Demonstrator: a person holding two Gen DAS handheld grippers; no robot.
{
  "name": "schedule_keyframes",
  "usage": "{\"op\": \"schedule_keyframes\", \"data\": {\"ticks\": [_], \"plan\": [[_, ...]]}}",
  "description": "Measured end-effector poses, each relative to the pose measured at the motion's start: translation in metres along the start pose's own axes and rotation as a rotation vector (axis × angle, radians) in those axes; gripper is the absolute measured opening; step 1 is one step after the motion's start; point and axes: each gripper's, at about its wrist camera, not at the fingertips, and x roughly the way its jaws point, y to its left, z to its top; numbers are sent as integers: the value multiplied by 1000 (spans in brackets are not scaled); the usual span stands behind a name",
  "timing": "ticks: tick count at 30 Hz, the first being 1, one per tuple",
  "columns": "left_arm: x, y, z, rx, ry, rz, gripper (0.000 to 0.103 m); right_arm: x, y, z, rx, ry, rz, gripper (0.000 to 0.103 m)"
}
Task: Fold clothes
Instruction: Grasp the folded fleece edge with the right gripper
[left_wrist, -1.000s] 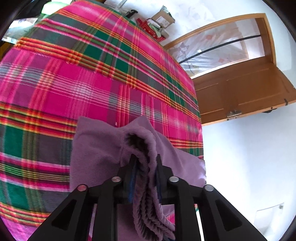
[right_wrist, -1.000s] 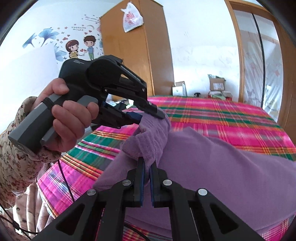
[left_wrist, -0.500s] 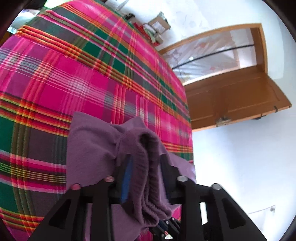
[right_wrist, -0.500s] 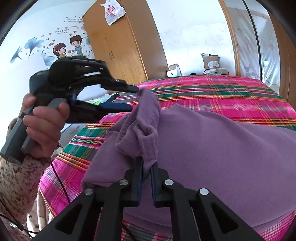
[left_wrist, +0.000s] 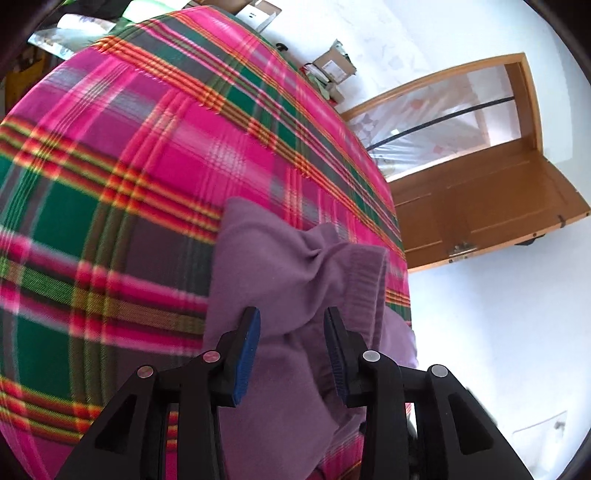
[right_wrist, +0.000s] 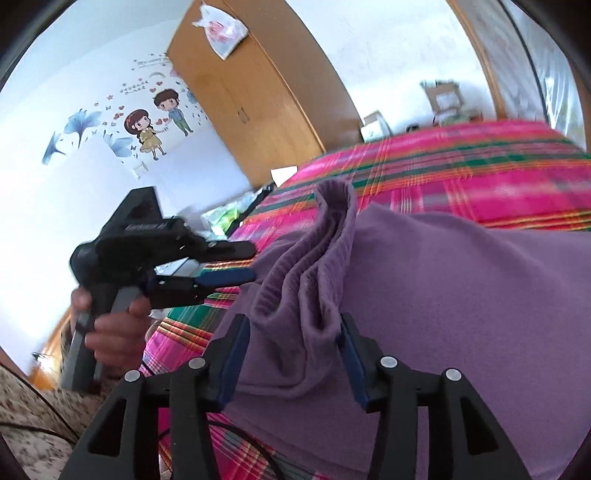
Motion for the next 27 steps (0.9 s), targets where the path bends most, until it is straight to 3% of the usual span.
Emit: {"op": "schedule_keyframes", "data": {"ticks": [4,7,14,22,27], "plan": [[-8,0,-4,35,-27,27,37,8,-22,15,111,39,111,51],[-11,5,-6,33,-34,25,37,16,-41,26,205,62,144,52],[-10,14,-9,40,-40,56,37,39,-51,41,238,128,109,54],[-5,7,-15,105,-21,73,37,56,-38,40,139,246,20,54],[-3,3,-18,128,-19,86,37,53,-35,42,129,255,2,54]]}}
